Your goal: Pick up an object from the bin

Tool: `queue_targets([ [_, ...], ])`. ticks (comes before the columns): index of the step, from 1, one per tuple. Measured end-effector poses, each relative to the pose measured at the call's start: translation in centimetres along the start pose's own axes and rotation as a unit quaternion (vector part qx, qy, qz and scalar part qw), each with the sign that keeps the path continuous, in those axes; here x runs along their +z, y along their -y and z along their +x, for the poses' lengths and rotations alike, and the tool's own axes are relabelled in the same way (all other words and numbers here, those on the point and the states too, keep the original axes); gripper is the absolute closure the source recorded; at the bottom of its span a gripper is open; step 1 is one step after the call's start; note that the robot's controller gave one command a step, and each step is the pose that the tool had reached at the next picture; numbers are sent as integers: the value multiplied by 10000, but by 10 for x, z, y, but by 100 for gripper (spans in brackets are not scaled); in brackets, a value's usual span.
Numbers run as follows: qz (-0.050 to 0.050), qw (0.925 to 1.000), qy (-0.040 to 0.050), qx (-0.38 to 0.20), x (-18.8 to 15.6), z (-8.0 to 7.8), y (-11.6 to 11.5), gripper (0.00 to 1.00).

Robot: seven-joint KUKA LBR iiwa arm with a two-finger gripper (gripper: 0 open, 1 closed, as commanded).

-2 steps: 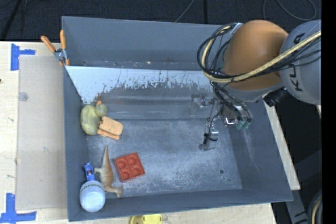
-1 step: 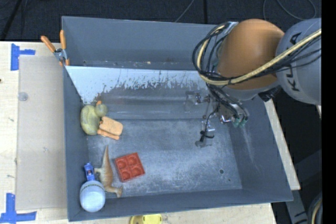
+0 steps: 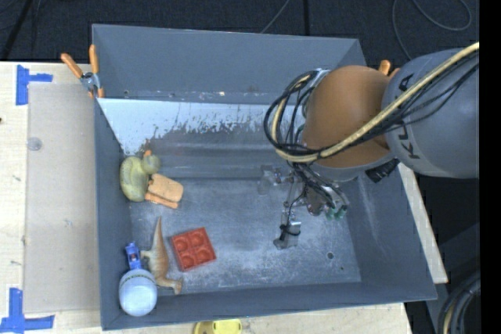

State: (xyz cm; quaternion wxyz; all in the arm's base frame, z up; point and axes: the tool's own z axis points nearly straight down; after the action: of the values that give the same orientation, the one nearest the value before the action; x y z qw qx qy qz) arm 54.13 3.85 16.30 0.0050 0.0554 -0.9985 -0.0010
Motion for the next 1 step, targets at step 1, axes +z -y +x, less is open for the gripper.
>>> queue_targets([
  [1,4,9966,49,823,-2,19,-25,0],
])
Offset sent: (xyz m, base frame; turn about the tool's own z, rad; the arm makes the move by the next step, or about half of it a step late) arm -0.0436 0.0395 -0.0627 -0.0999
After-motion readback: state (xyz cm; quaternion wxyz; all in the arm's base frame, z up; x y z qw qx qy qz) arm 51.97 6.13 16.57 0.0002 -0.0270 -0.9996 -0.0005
